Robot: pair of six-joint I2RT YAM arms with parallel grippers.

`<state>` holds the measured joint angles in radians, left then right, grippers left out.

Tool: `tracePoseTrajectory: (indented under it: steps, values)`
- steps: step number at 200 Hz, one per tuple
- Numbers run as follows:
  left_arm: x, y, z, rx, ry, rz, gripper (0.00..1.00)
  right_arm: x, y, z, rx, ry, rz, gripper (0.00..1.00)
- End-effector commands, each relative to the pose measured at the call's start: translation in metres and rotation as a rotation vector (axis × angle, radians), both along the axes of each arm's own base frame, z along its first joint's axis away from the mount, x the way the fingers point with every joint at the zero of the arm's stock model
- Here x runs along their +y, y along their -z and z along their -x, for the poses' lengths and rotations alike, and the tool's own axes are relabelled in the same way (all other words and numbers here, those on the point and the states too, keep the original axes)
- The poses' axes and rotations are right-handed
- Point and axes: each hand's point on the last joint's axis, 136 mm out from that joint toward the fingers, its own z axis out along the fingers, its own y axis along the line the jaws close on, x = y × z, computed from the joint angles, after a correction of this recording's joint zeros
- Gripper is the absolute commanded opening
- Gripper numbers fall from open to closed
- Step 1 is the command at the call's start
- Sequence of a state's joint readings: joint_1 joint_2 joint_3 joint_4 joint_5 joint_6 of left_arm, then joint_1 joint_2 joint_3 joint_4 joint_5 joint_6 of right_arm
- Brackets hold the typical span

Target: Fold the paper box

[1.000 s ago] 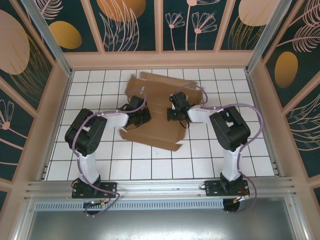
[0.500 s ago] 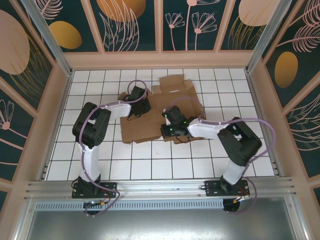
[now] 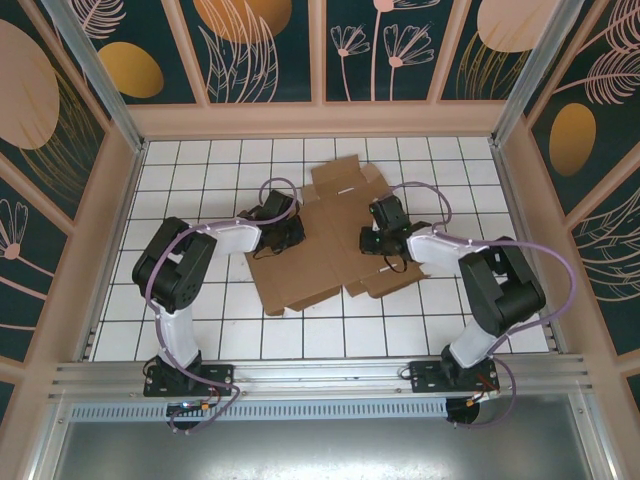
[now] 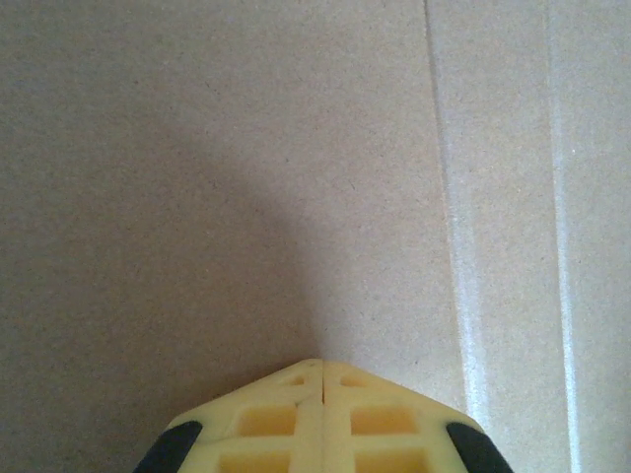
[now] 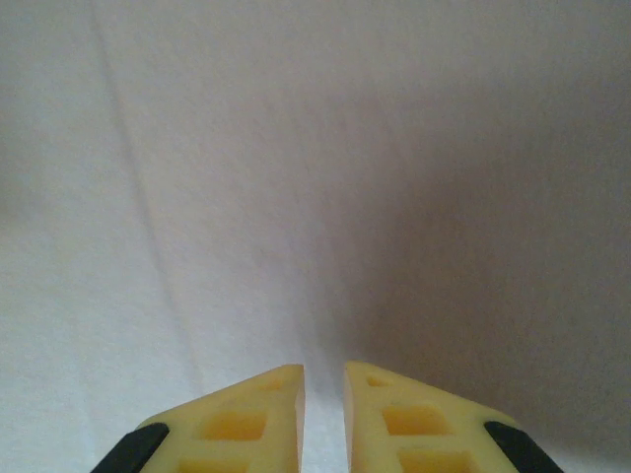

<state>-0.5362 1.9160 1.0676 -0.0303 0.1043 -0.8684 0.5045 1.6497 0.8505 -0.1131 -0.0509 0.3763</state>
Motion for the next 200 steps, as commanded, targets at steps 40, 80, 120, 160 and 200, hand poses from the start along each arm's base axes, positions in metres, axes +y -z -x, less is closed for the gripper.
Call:
tracePoseTrajectory:
  steps: [40, 80, 120, 160, 200]
  values:
    - [0.07, 0.043, -0.005, 0.125, -0.088, -0.193, 0.0, 0.035, 0.029, 0.042, 0.117, -0.105, -0.109, 0.19]
    - [0.082, -0.006, -0.033, 0.014, -0.091, -0.227, 0.0, 0.074, -0.016, 0.048, 0.026, -0.185, -0.23, 0.25]
    - [0.037, -0.063, -0.036, -0.123, 0.055, -0.114, 0.33, 0.042, -0.095, 0.019, -0.163, -0.149, -0.233, 0.76]
    - [-0.022, -0.046, -0.017, -0.091, 0.226, 0.024, 0.25, -0.042, -0.09, -0.027, -0.18, 0.066, -0.146, 0.7]
    - [-0.025, -0.017, -0.007, -0.049, 0.244, 0.062, 0.08, -0.043, -0.053, -0.04, -0.052, -0.005, -0.263, 0.69]
